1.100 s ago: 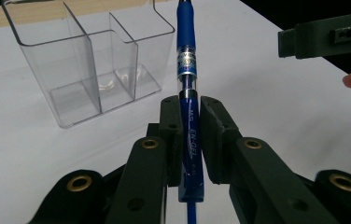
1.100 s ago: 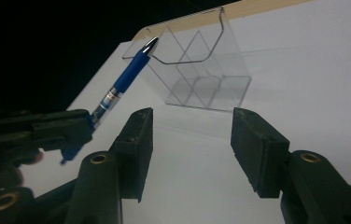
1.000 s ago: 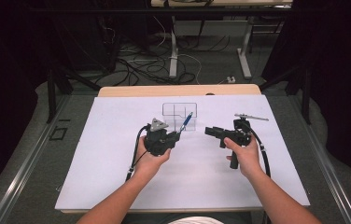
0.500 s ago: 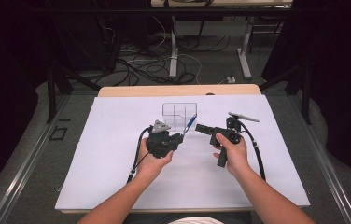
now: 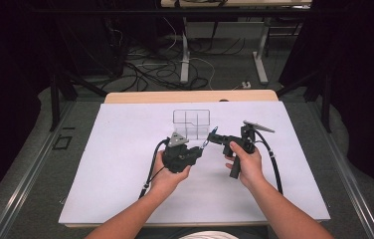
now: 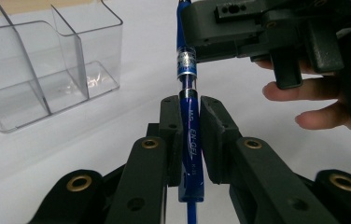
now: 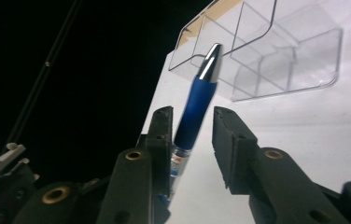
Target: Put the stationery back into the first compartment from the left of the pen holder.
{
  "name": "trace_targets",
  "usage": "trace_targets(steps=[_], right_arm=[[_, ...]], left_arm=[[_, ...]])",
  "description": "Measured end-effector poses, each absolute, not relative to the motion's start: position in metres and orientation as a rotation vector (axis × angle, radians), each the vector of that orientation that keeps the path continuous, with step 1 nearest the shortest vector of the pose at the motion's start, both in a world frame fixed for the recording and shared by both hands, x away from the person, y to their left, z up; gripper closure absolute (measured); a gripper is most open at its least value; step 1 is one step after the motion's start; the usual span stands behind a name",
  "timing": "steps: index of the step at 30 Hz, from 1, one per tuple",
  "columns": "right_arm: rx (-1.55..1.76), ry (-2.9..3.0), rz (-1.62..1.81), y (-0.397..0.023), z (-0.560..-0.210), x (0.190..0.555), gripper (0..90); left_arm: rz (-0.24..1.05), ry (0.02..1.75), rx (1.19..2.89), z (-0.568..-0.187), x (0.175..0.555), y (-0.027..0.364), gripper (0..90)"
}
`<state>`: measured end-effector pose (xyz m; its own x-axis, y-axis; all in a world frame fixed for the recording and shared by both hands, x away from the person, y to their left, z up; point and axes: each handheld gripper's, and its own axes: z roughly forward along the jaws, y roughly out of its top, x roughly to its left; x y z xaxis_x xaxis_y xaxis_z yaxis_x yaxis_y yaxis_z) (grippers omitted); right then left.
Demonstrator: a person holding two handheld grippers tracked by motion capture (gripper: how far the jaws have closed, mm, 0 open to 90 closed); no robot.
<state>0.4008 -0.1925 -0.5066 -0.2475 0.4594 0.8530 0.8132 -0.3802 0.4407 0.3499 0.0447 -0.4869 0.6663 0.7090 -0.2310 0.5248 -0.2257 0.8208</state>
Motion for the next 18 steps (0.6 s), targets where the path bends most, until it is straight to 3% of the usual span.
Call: trace_targets(steps=[5, 18], right_arm=[[-1.698, -1.503, -1.652, -0.1945, -0.5072, 0.4016, 75.7], [-1.709, -1.355, -1.605, -0.1977, -0.5131, 0.4049, 80.0]], left_arm=[[0.231, 0.971, 1.888, -0.4878, 0.3482, 0.0426, 79.4], [0.241, 0.956, 1.905, -0.4885, 0.3484, 0.0424, 79.4]])
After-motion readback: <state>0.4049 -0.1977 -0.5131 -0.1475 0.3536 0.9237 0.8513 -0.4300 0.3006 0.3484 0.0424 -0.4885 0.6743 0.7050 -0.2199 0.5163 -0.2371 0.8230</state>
